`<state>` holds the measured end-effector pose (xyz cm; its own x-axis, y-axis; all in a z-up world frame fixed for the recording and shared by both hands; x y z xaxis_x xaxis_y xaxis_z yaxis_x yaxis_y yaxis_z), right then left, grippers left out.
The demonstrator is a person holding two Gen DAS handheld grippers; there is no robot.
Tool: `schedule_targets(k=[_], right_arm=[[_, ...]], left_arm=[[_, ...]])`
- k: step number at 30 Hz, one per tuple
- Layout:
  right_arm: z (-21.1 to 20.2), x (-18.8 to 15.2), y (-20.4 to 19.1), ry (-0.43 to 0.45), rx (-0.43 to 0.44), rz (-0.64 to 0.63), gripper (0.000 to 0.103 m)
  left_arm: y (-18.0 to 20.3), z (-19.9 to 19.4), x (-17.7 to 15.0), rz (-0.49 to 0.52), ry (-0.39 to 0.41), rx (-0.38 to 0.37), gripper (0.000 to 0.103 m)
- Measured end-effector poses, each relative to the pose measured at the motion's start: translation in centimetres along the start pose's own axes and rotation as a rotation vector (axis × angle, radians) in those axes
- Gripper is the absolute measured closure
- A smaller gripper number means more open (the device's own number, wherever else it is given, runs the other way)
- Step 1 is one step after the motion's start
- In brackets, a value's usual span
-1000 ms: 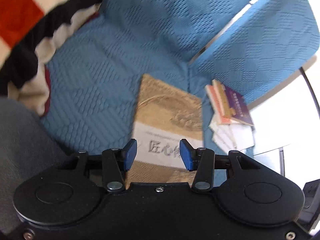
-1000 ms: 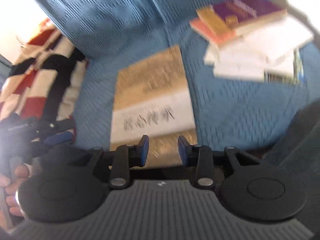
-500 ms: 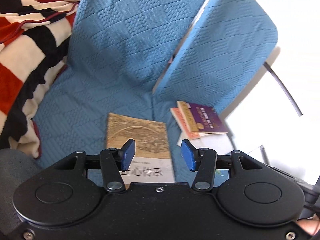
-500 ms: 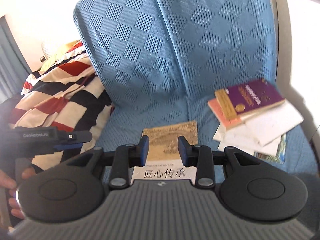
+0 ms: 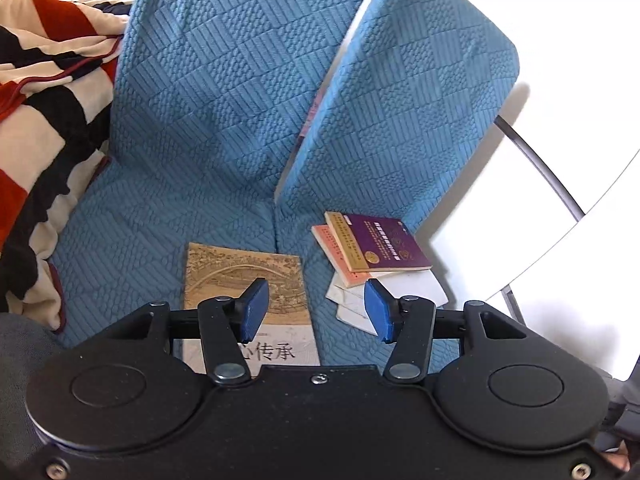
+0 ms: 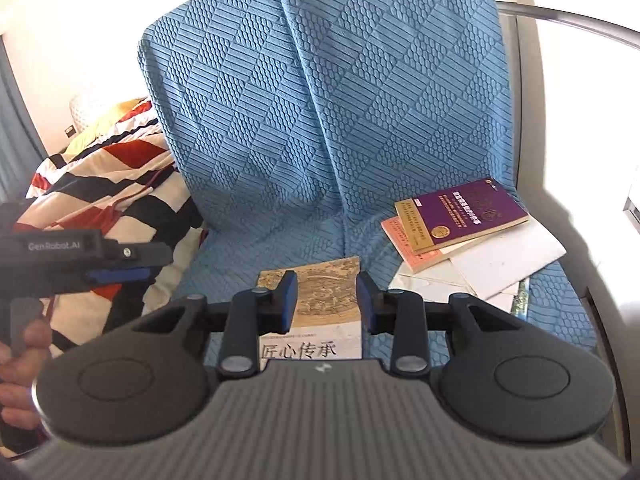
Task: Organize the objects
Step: 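Move both tools toward the purple and orange book stack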
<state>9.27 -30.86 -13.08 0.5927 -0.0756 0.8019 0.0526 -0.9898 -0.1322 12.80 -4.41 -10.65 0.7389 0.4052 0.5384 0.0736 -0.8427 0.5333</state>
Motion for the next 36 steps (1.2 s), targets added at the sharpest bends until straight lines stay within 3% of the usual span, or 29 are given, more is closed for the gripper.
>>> schedule_targets(k=[20, 23, 36], right_arm=[[-1.2, -3.6, 3.1, -0.035, -0.093, 0.012, 0.067], [-1.4, -3.8, 3.6, -0.030, -0.106, 0.022, 0.056], [-2.6, -4.1, 5.7, -0.024, -0.157, 0.031, 0.055]], left_arm=[[3.5, 2.9, -4.4, 0.067, -0.072, 0.004, 0.053], [3.7, 3.2, -4.7, 0.070, -0.079, 0.006, 0.053], [5.7, 4.3, -6.3, 0.103, -0.103, -0.005, 0.049]])
Point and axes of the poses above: each gripper's, at about its wrist camera, not at the fingertips, and z roughly the way its jaws point, y to its right, x to its top, the point moved 3 cm from there along z, roughly the way its jaws point, and after that the axes turned 11 degrees about -z, right-handed, at the moved point
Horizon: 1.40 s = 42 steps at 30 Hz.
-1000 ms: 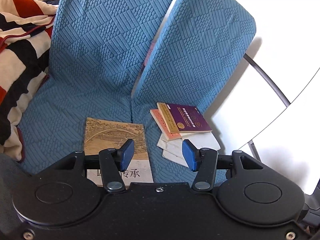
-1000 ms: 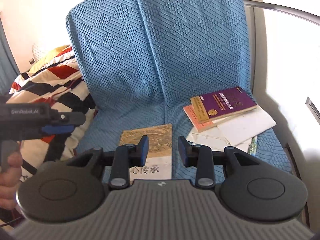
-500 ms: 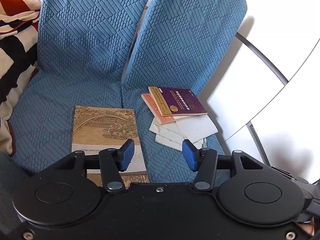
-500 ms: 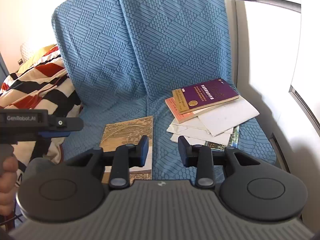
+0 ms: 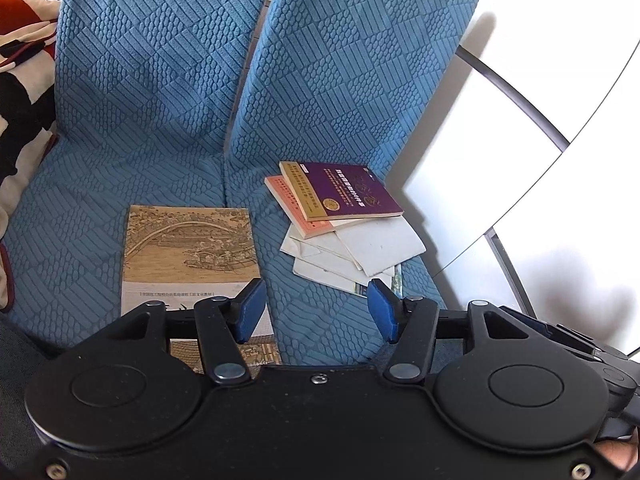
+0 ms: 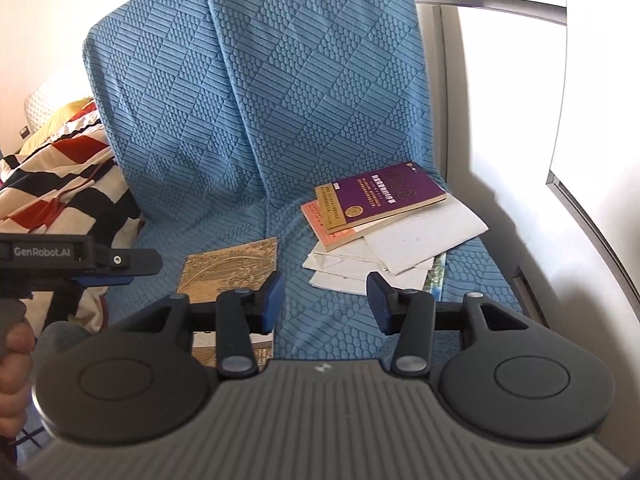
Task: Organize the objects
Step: 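Move both tools toward the purple and orange book stack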
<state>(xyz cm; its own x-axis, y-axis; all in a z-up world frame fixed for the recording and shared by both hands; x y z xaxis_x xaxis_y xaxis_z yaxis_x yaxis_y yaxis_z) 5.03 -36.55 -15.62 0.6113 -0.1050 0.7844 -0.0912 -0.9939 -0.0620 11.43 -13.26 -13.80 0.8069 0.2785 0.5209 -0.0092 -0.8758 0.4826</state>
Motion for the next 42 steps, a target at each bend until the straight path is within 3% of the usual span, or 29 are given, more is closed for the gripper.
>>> schedule_targets(k=[12, 13, 15, 21, 22, 23, 28, 37, 42], right_arm=[[-0.6, -0.7, 2.3, -0.006, -0.059, 0.025, 0.054], [-0.8, -0.7, 2.5, -0.004, -0.065, 0.023, 0.049], [-1.0, -0.8, 3.1, 0.003, -0.076, 0.022, 0.040], [-1.0, -1.3, 4.7, 0.009, -0.083, 0.055, 0.039], [-0.8, -1.4, 4.8, 0.003, -0.082, 0.061, 0.032], [-0.5, -1.4, 5.0, -0.003, -0.082, 0.068, 0.019], [0.7, -1.9, 5.6, -0.004, -0.086, 0.111, 0.011], [4.7, -2.2, 6.6, 0.010, -0.104, 0.079, 0.011], [7.1, -2.1, 7.9, 0.029, -0.132, 0.082, 0.011]], left_arm=[[2.1, 1.7, -0.8, 0.029, -0.025, -0.029, 0.043], [2.3, 1.9, -0.8, 0.033, -0.027, -0.036, 0.042], [2.7, 2.4, -0.9, 0.040, -0.033, -0.046, 0.034], [3.8, 3.4, -0.9, 0.074, -0.018, -0.067, 0.011], [3.8, 3.6, -0.8, 0.076, -0.016, -0.071, 0.008], [3.9, 3.8, -0.8, 0.077, -0.013, -0.073, 0.003], [3.6, 5.0, -0.6, 0.073, -0.001, -0.067, 0.002], [3.0, 7.1, 0.2, 0.054, 0.037, -0.063, 0.002], [3.0, 9.2, 1.2, -0.007, 0.030, -0.105, 0.003]])
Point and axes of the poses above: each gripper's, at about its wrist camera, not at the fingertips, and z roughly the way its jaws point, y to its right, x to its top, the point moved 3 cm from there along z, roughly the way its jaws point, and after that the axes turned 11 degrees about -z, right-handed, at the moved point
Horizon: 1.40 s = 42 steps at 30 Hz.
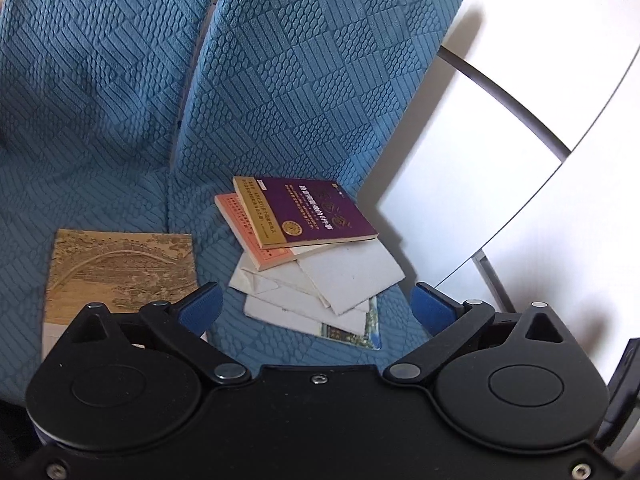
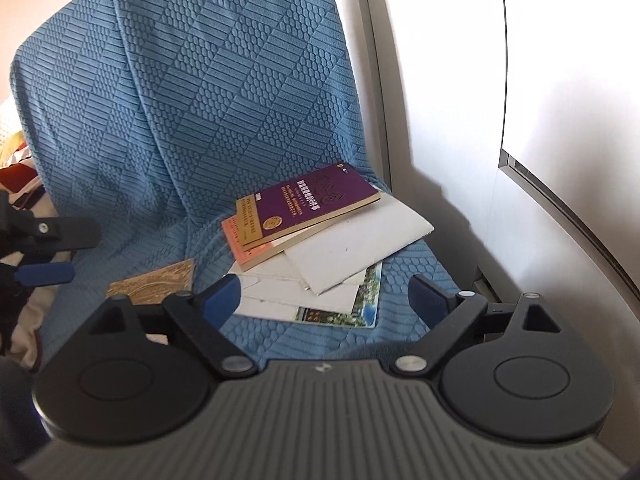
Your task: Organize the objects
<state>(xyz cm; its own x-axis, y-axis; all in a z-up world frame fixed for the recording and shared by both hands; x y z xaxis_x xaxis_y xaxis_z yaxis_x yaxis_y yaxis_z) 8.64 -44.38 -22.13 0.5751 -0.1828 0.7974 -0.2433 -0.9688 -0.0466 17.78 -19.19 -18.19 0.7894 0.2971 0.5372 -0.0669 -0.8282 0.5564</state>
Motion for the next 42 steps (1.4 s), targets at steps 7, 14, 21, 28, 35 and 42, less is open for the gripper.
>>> schedule_targets(k=[7, 14, 21, 28, 35, 42], right_arm=[[3.9, 0.4, 2.1, 0.030, 0.037, 0.130, 0.011], [7.9, 1.4, 3.4, 0.043, -0.040, 0.174, 0.011], [12.9, 2.3, 3.6, 0.046, -0.023, 0.239, 0.011], [17.3, 4.1, 4.1, 0.013, 0.009, 0.310, 0.012], [20.7, 4.4, 4.8, -0.027, 0.058, 0.402, 0.015], [22.7, 4.9, 5.4, -0.039, 0.073, 0.488, 0.028]], left_arm=[[-0.2, 4.1, 0.4, -0.059, -0.030, -0.010, 0.004], [-1.1, 9.6, -0.2, -0.092, -0.113, -0.026, 0.010], [-2.0, 13.7, 1.4, -0.102, -0.108, 0.021, 0.020], [-3.6, 16.8, 3.4, -0.144, -0.076, 0.065, 0.025], [-4.2, 20.1, 4.5, -0.184, -0.110, 0.028, 0.034], [-4.7, 22.5, 5.0, -0.146, -0.154, 0.036, 0.044]])
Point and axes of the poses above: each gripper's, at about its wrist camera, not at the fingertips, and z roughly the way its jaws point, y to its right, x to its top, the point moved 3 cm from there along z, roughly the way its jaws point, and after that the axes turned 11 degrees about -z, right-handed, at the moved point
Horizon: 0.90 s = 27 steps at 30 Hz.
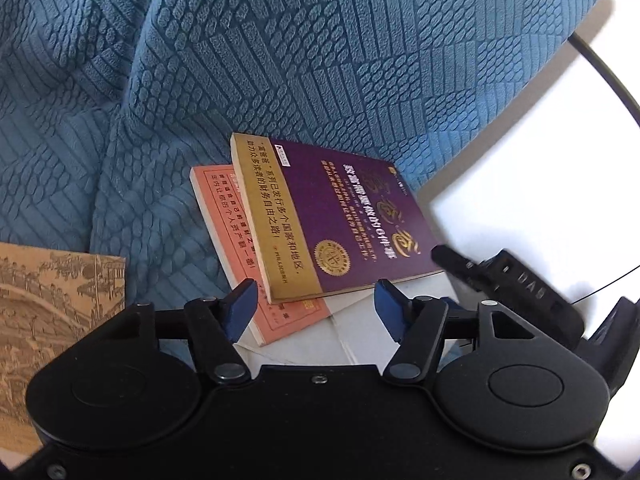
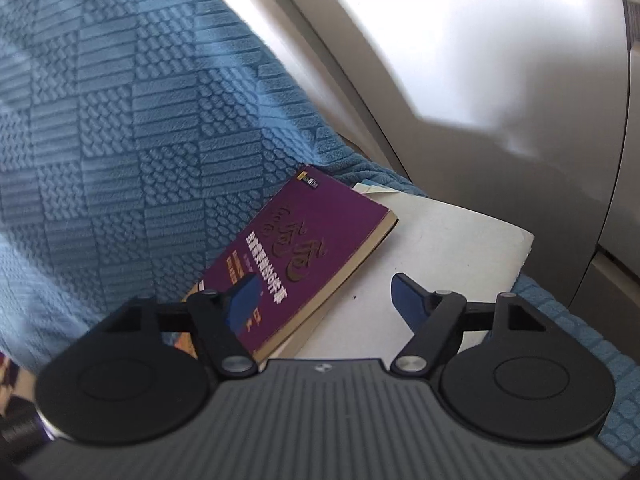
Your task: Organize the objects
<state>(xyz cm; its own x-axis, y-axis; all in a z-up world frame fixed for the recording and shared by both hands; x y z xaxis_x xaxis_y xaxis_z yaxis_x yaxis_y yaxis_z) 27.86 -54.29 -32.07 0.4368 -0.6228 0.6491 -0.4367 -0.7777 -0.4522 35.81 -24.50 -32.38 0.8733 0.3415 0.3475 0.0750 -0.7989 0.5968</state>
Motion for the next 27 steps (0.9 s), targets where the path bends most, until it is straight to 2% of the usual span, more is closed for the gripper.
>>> schedule_targets(k=[3, 7, 9, 13, 15, 18, 22, 27], right_arm=[[0.6, 0.5, 0.7, -0.002, 0.004, 0.071, 0.033], [0.9, 1.1, 1.4, -0.002, -0.009, 0.105, 0.033], [1.2, 1.2, 1.7, -0.005, -0.015, 0.121, 0.033], [2.2, 1.5, 2.4, -0.008, -0.012, 0.162, 0.034], [2.6, 1.9, 2.6, -0.003, -0.020, 0.177, 0.035], [3.2, 2.2, 3.3, 0.002, 0.018, 0.229, 0.033], [3.5, 2.6, 3.6, 0.013, 0.093, 0.292, 0.032], [2.6, 3.4, 2.9, 0.081, 0.155, 0.292, 0.032]], left_arm=[[-0.4, 1.0, 0.4, -0.006, -0.015, 0.016, 0.049], [-0.8, 1.9, 0.9, -0.027, -0.023, 0.005, 0.053], [-0.5, 2.2, 1.1, -0.014, -0.021, 0.011, 0.060], [0.0, 2.6, 1.0, 0.039, -0.004, 0.054, 0.061], [0.0, 2.7, 0.9, 0.061, -0.005, 0.073, 0.066], [-0.1, 2.5, 1.0, 0.066, -0.012, 0.075, 0.067], [-0.3, 2.2, 1.1, 0.022, -0.025, 0.050, 0.067], [0.0, 1.8, 0.8, 0.018, -0.032, 0.031, 0.067]])
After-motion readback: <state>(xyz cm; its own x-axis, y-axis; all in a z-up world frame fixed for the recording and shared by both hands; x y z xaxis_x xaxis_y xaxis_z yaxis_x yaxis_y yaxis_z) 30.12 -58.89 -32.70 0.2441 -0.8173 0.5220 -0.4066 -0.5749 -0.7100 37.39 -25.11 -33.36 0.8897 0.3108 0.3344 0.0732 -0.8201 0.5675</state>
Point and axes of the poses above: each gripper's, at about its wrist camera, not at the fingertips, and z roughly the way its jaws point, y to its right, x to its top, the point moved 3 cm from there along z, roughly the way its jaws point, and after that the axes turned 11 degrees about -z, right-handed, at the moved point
